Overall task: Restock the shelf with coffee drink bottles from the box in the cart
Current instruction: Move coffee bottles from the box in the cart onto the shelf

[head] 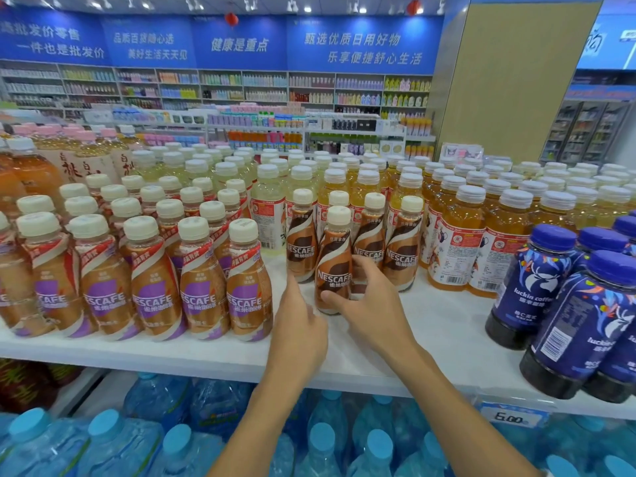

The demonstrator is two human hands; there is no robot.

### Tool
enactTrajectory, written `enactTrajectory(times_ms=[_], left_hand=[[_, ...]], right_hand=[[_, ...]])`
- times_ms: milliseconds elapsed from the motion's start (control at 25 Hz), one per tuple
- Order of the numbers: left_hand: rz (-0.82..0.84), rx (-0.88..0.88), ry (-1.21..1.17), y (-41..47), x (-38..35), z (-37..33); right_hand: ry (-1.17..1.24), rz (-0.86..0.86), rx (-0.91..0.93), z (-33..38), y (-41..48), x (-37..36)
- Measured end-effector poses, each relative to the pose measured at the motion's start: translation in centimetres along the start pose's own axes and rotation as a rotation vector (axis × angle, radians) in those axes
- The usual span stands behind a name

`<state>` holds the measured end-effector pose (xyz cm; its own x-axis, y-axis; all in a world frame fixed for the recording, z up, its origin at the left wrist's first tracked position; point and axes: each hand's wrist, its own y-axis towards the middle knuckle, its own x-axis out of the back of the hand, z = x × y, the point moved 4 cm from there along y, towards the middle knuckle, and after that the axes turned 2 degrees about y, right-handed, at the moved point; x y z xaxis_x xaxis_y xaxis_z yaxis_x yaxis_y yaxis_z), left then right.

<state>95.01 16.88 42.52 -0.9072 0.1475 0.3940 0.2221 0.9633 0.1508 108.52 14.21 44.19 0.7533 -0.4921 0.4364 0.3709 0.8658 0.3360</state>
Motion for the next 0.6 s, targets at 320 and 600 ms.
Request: enactTrajectory(times_ms=[320,600], left_hand=[[-0.091,-0.075,0.054,-5.7,3.8,0.2],[-0.126,0.042,-0.075,-9.2,7.1,2.4]], right_hand=[[0.046,0.059,-0.022,1.1,1.3,-3.3],[0.05,0.043,-0.032,0.9,1.6,-5.1]])
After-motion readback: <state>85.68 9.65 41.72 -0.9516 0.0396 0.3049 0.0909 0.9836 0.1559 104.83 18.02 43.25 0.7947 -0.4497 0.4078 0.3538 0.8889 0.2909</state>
